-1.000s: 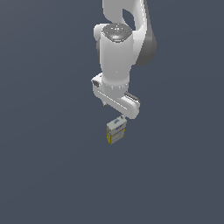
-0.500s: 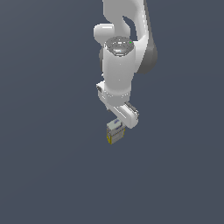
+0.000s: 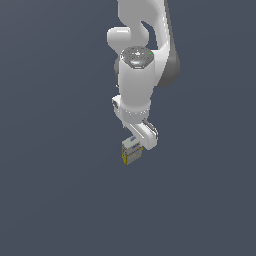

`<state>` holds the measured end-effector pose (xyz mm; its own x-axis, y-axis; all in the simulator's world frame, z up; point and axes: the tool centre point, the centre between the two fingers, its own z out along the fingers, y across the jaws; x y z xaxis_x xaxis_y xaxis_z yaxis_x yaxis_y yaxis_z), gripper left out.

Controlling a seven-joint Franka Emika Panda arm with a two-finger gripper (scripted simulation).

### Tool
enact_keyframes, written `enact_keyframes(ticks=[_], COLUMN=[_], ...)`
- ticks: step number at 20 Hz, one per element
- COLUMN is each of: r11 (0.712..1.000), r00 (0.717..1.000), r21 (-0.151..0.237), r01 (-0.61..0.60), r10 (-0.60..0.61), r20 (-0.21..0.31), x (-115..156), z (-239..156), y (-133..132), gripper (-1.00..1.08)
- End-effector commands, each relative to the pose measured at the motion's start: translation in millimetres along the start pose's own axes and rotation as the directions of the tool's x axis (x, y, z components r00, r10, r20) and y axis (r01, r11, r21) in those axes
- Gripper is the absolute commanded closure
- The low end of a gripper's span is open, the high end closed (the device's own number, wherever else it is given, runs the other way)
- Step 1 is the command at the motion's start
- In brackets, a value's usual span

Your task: Pick up the object and move it to a goal position.

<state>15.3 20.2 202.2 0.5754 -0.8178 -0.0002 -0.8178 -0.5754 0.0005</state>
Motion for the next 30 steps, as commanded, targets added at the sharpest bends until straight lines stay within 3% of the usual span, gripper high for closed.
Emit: enact_keyframes(ticks=[1,17,18,30], r11=[1.0,1.0,1.0,1.0], r00=[1.0,1.0,1.0,1.0], r21=[0.0,0.0,0.0,0.0], r01=[0.0,-0.004,-0.004,-0.004], r10=[0.0,0.004,0.004,0.004], r20=[0.0,0.0,0.0,0.0], x=[0.0,0.1,0.1,-0.6], z=[1.3,50.2,50.2,49.2], y=[0.0,-0.3,-0.3,-0.2], gripper=[-0.92,-0.92,1.08,1.08])
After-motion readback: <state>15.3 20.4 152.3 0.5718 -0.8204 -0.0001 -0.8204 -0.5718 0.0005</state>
